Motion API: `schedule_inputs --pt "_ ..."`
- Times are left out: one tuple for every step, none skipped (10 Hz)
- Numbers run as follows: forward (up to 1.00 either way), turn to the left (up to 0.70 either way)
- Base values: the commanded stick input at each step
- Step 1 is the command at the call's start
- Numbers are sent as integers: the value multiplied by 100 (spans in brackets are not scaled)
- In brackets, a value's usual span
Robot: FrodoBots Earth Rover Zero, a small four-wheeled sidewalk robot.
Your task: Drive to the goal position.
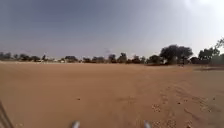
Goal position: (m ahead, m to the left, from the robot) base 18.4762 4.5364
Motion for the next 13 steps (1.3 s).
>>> schedule_inputs --pt "70 0" --pt "70 0" --pt "70 0" --pt "70 0" --pt "70 0" --pt "70 0" --pt "70 0" --pt "70 0" --pt "70 0" --pt "70 0" --pt "70 0" --pt "70 0" --pt "70 0"
